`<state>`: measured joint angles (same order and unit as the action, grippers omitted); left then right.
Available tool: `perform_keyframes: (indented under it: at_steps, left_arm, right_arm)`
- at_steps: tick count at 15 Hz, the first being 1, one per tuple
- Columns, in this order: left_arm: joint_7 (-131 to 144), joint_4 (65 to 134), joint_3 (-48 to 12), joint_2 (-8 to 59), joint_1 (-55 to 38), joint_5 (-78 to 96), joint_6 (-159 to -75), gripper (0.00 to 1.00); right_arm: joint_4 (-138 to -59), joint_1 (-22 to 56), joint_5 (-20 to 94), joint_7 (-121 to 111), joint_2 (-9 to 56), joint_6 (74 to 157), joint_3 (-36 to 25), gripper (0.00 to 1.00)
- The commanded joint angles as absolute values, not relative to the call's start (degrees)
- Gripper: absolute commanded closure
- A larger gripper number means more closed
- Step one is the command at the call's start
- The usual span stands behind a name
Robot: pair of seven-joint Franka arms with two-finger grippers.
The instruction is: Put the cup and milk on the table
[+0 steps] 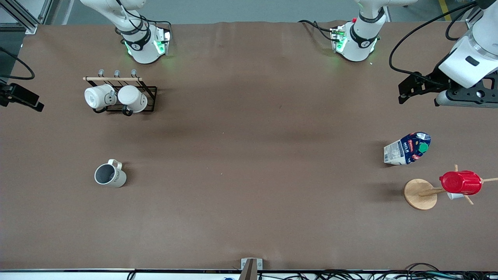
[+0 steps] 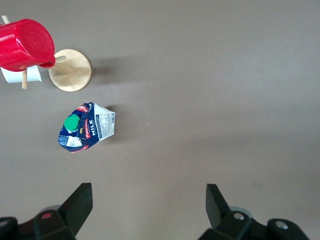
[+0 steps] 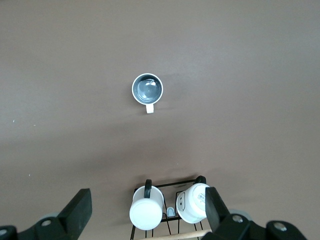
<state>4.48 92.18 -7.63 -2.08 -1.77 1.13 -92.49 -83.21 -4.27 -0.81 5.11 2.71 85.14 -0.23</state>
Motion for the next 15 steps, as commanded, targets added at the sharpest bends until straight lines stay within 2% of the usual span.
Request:
perform_keyframes:
  at_steps: [1, 12, 15]
  left_arm:
    - [3.8, 92.3, -7.6, -2.7, -1.6, 0.0, -92.0, 0.0]
    - [4.6, 93.5, -6.2, -0.9, -1.3, 0.1, -92.6, 0.0]
    - [3.6, 97.3, -3.5, -0.2, -1.3, 0.0, -97.4, 0.0]
  right_arm:
    - [-85.2, -3.9, -0.1, 4.7, 1.0, 85.8, -0.9, 0.0]
    - [-84.8, -4.1, 0.0, 4.3, 1.9, 85.7, -0.9, 0.0]
    - [-85.4, -4.0, 0.0, 1.8, 6.6, 88.7, -0.9, 0.0]
